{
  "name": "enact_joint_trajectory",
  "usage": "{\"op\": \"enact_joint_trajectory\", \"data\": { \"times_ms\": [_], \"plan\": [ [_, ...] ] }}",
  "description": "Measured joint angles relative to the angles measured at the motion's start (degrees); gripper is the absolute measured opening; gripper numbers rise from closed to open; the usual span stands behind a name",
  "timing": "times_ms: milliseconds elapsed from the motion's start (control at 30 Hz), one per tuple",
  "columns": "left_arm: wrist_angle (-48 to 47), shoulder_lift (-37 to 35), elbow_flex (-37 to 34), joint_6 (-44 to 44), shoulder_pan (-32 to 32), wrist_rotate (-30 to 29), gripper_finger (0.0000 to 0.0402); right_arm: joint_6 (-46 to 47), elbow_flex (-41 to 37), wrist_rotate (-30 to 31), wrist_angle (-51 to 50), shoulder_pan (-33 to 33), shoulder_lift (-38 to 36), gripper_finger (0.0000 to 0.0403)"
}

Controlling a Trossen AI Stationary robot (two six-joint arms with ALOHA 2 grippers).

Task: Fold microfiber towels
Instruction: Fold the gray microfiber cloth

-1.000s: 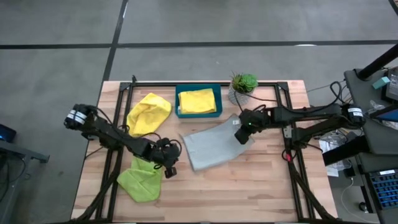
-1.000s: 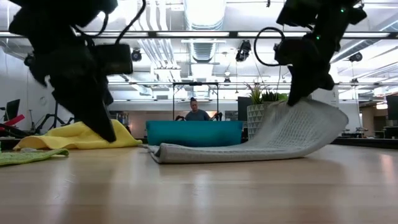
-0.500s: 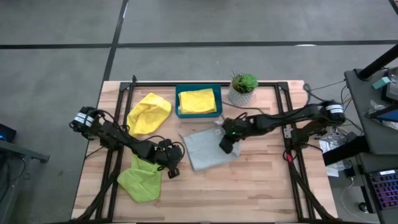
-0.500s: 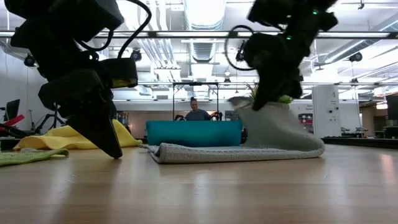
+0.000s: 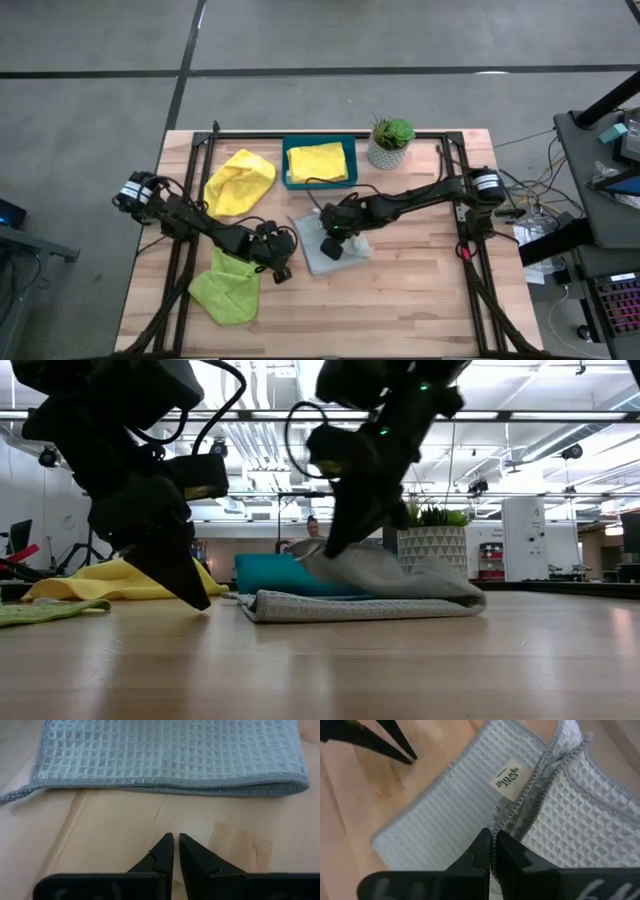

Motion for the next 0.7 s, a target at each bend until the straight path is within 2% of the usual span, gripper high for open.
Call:
{"op": "enact_joint_trajectory", "data": {
  "times_ms": [267,700],
  "plan": [
    [2.6,0.0,0.0,1.2,0.0,-2.7,0.0012,-0.3,4.2,0.1,0.4,0.0,4.8,0.0009],
    [3.7,0.0,0.0,1.9,0.0,-3.9,0.0012,0.0,4.2,0.5,5.6,0.2,5.0,0.0022]
  ]
}}
